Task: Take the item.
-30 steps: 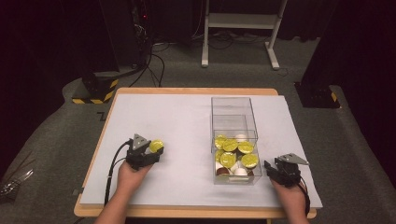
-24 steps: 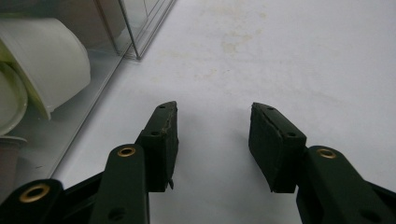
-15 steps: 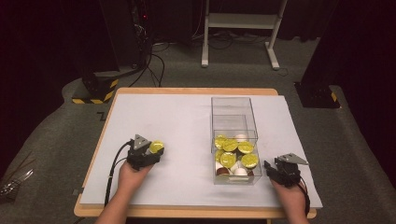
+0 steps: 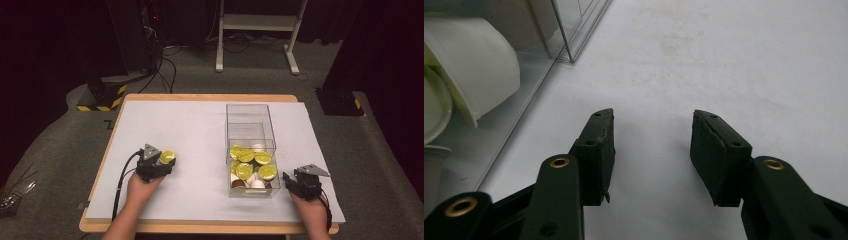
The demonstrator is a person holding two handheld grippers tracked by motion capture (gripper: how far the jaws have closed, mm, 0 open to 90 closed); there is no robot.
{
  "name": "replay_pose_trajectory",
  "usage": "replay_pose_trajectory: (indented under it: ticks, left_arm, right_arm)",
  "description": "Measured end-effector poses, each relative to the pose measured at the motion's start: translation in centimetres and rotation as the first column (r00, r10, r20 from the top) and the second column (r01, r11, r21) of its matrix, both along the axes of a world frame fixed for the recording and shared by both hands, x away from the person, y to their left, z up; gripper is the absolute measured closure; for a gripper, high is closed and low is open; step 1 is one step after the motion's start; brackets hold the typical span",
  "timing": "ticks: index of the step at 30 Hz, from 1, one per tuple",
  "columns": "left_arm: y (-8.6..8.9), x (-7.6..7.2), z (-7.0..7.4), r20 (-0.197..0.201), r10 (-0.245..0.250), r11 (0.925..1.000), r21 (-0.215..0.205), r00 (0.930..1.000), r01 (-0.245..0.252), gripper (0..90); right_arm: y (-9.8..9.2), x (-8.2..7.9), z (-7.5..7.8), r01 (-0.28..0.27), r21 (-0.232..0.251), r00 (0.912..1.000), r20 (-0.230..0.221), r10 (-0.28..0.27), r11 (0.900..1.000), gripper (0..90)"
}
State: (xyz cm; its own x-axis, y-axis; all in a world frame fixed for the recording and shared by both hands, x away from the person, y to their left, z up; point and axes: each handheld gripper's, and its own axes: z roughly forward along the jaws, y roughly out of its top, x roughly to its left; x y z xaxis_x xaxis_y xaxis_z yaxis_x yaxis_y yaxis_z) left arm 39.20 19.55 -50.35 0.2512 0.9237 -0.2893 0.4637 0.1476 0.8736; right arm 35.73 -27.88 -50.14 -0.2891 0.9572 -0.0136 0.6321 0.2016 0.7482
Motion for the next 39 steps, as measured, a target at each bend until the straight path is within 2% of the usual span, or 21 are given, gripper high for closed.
replay_pose_trajectory:
  ticks: [2,4,6,8,9,11,17,20,26,29,33,36,39]
  left_arm:
    - [-0.2,0.1,-0.1,0.001,0.012,0.9999,-0.011,0.9999,-0.012,29.9]
    - [0.0,0.0,0.0,-0.001,0.006,1.0000,0.002,1.0000,-0.006,28.6]
    - [-0.1,0.0,0.1,0.006,0.013,0.9998,-0.017,0.9999,-0.013,27.9]
    - [-0.2,0.0,0.3,0.012,0.018,0.9994,-0.031,0.9998,-0.018,27.7]
    - [0.0,-0.1,0.4,0.008,0.005,0.9999,-0.014,1.0000,-0.005,27.7]
    - [-0.1,-0.2,0.6,0.017,0.009,0.9994,-0.032,0.9998,-0.008,27.7]
    - [0.2,-0.6,1.3,0.023,0.004,0.9988,-0.049,0.9997,-0.003,27.8]
    - [0.5,-0.9,1.6,0.029,0.006,0.9991,-0.043,0.9996,-0.005,27.8]
    - [1.6,-1.6,1.9,0.029,0.012,0.9994,-0.033,0.9995,-0.011,28.1]
    - [2.2,-1.9,1.8,0.030,0.033,0.9981,-0.053,0.9990,-0.031,28.3]
    - [3.1,-2.5,1.7,0.014,0.036,0.9988,-0.033,0.9992,-0.036,28.5]
    - [3.6,-2.9,1.5,0.013,0.049,0.9978,-0.045,0.9987,-0.048,28.6]
    - [4.5,-3.6,1.3,-0.005,0.051,0.9984,-0.022,0.9987,-0.051,28.8]
  right_arm:
    - [0.0,0.0,0.0,-0.001,-0.001,1.0000,0.001,0.001,1.000,52.3]
    - [0.0,0.0,0.0,0.000,0.001,1.0000,0.000,0.000,1.000,52.3]
    - [0.0,0.0,0.0,-0.001,0.000,1.0000,0.001,0.001,1.000,52.3]
    - [0.0,0.0,0.0,0.001,0.001,1.0000,0.000,-0.001,1.000,52.3]
    - [0.0,0.0,0.0,-0.001,0.001,1.0000,0.001,0.001,1.000,52.3]
    - [0.0,0.0,0.0,0.001,0.002,1.0000,0.000,-0.001,1.000,52.3]
    - [0.0,0.0,0.0,0.001,0.004,1.0000,0.002,-0.001,1.000,52.3]
    - [0.0,0.0,0.0,0.000,0.003,1.0000,0.003,0.000,1.000,52.3]
    - [-0.1,0.0,0.0,-0.001,0.003,1.0000,0.004,0.001,1.000,52.2]
    - [-0.1,0.0,0.0,-0.001,0.003,1.0000,0.004,0.001,1.000,52.2]
    - [-0.1,0.0,0.0,-0.001,0.004,1.0000,0.005,0.001,1.000,52.2]
    - [-0.1,0.0,0.0,0.000,0.004,1.0000,0.005,0.000,1.000,52.3]
    - [-0.1,0.0,0.0,0.002,0.006,1.0000,0.004,-0.002,1.000,52.2]
